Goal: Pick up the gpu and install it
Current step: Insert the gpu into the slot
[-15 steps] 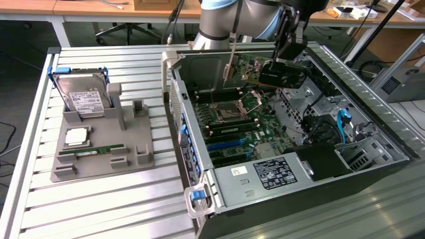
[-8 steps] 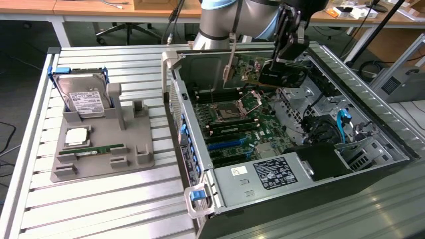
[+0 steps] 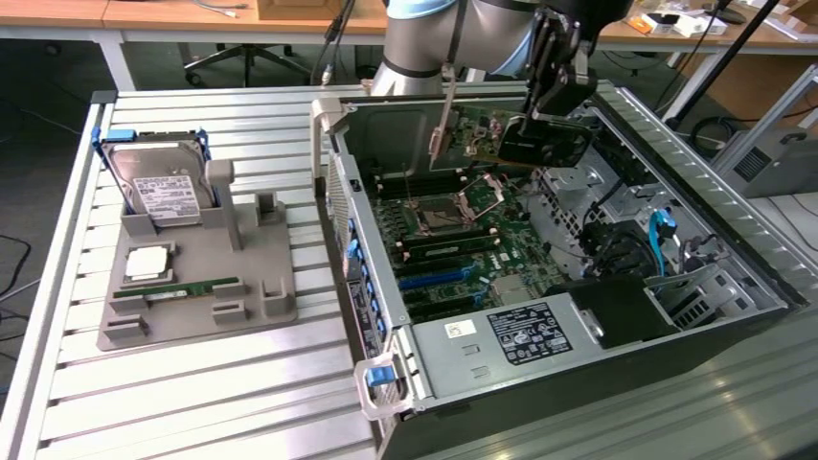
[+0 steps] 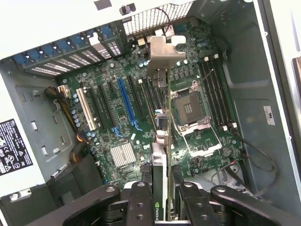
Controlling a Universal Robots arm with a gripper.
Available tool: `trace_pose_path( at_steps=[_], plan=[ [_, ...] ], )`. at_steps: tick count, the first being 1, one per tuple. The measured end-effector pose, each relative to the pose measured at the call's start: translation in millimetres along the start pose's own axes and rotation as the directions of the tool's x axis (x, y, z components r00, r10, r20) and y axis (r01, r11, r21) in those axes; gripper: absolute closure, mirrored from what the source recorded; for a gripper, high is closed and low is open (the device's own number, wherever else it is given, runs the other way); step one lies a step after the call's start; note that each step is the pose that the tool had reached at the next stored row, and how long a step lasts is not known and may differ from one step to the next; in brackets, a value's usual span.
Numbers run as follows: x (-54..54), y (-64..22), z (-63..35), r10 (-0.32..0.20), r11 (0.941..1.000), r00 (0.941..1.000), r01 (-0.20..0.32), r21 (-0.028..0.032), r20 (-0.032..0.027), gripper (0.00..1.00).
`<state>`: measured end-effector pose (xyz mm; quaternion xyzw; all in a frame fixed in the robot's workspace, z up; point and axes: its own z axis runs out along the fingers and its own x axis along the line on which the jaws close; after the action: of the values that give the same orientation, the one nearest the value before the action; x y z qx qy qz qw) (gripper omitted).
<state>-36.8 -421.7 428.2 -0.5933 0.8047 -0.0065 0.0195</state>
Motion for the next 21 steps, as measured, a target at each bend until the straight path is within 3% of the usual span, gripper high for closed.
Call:
trace_pose_path(
  at_steps=[11,21],
  plan=[
    [0.0,0.0,0.0,-0.067,0.9977,0.9977,0.067,-0.0015,0.0023,0.73],
    [0.0,0.0,0.0,-0.129,0.9916,0.9916,0.129,-0.0027,0.0046,0.73]
  ],
)
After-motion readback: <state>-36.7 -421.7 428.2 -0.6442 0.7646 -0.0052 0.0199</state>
